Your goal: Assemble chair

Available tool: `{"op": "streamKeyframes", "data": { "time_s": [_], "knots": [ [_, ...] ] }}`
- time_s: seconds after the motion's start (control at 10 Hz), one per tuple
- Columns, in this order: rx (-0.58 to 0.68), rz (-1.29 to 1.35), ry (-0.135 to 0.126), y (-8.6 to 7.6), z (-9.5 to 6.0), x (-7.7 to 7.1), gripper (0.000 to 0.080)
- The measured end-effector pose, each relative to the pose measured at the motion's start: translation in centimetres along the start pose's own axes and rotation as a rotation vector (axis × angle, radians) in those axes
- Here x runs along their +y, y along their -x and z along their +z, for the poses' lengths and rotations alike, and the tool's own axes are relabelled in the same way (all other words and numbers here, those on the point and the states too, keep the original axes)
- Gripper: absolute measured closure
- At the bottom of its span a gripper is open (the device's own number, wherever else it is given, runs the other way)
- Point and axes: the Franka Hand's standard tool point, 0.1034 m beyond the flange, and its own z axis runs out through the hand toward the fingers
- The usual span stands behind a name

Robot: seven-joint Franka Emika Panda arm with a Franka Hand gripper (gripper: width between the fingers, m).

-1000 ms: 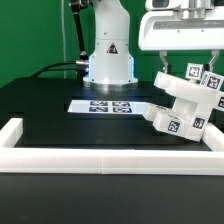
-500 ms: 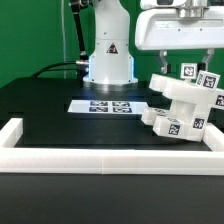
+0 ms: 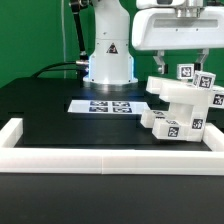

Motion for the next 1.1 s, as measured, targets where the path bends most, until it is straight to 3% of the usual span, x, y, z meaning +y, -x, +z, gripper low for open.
{"op": "streamKeyframes", "data": {
  "time_s": [0.6,1.1],
  "knots": [
    [-0.013,-0.003,0.012,0.6,1.0,2.1,0.0151],
    [-0.014,0.044,0.008,0.7,0.9,1.1,0.0151]
  ]
}}
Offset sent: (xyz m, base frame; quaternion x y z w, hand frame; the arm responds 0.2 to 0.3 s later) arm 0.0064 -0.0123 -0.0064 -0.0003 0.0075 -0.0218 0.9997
